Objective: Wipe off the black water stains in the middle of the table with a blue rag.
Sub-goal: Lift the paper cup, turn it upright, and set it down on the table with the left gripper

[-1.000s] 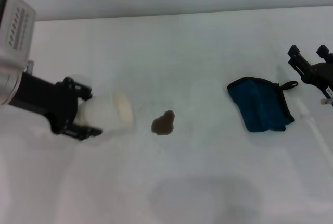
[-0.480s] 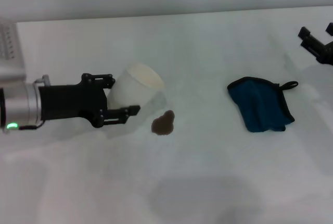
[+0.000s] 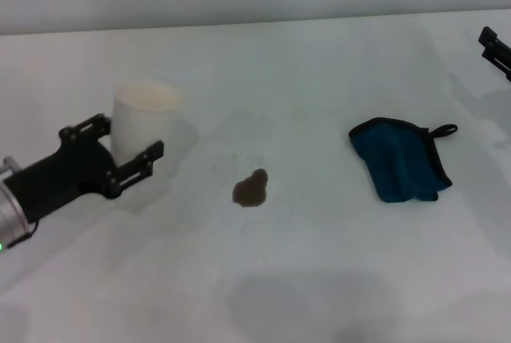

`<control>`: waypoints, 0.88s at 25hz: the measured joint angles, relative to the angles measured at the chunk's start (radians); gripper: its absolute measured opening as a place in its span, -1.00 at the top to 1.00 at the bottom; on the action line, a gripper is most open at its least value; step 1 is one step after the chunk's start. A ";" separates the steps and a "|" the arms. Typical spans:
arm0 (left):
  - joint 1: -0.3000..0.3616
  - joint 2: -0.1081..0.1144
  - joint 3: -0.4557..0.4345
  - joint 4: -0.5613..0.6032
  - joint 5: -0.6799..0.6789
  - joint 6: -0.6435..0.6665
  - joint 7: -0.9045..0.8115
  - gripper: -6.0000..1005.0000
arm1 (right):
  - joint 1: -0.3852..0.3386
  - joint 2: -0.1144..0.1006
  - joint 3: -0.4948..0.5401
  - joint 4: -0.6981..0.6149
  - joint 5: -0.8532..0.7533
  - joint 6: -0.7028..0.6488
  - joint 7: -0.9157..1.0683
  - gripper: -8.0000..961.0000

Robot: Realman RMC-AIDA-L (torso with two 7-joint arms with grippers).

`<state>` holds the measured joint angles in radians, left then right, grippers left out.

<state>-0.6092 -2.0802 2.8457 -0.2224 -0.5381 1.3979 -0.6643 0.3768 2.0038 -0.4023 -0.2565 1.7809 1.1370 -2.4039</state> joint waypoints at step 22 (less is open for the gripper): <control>0.159 0.002 -0.002 0.131 -0.089 -0.167 0.273 -0.32 | -0.002 0.004 -0.026 -0.040 0.000 -0.012 0.001 -0.78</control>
<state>-0.4503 -2.0784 2.8436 -0.0916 -0.6266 1.2311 -0.3915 0.3747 2.0080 -0.4280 -0.2964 1.7810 1.1250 -2.4030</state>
